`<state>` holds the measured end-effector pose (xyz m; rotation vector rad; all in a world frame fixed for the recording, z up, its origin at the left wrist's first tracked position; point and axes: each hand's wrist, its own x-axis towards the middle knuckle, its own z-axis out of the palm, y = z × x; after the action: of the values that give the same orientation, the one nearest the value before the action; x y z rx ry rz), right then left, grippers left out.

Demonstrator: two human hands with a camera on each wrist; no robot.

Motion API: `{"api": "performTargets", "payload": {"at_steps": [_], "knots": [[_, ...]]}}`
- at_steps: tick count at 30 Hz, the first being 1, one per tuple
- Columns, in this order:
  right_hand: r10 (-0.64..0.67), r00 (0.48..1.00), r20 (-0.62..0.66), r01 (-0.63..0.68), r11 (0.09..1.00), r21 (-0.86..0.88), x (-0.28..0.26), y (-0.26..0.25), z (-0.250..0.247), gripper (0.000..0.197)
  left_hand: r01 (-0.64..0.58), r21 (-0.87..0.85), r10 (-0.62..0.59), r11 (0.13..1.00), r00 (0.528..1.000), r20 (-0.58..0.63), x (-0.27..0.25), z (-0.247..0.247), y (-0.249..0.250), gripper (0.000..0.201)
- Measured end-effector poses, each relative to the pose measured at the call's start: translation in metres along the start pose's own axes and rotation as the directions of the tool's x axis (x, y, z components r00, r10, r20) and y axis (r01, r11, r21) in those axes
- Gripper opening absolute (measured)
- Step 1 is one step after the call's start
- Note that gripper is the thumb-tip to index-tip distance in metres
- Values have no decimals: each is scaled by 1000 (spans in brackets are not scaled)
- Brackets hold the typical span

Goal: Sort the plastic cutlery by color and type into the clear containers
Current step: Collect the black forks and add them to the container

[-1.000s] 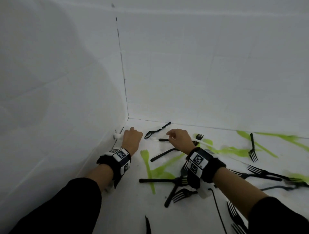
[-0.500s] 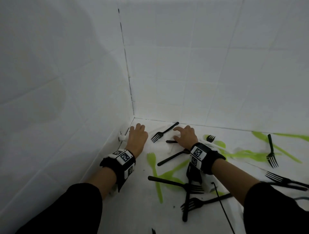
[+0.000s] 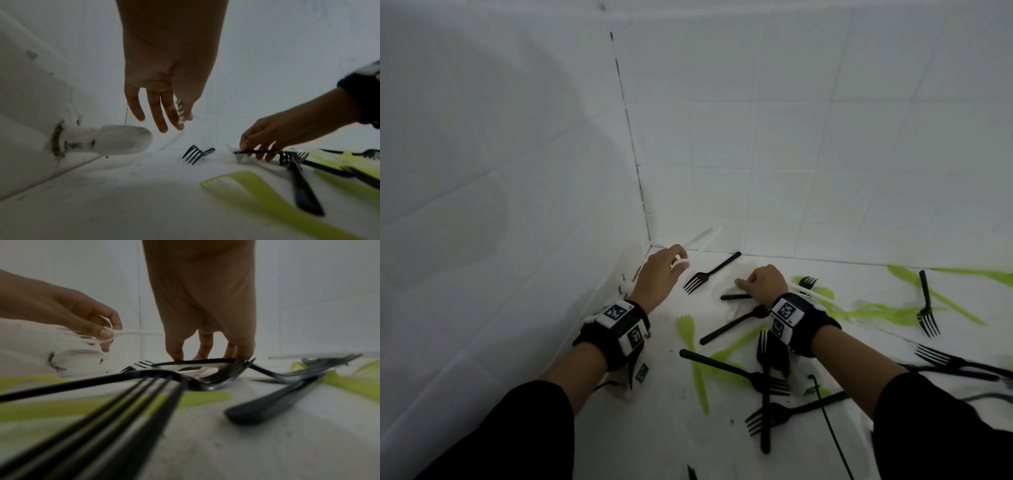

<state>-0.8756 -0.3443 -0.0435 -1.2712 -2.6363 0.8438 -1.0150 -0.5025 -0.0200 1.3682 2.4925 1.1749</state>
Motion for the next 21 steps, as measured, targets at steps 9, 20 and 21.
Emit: {"api": "performTargets", "payload": {"at_steps": [9, 20, 21], "knots": [[84, 996, -43, -81, 995, 55, -4, 7, -7, 45, 137, -405, -186, 904, 979, -84, 6, -12, 26, 20], [32, 998, 47, -35, 997, 63, -2, -1, -2, 20, 56, -413, -198, 909, 930, -310, 8, -14, 26, 11], [23, 1000, 20, -26, 993, 118, -2, -2, -4, 18, 40, -436, -199, 899, 925, -325, 9, -15, 29, 5]]}}
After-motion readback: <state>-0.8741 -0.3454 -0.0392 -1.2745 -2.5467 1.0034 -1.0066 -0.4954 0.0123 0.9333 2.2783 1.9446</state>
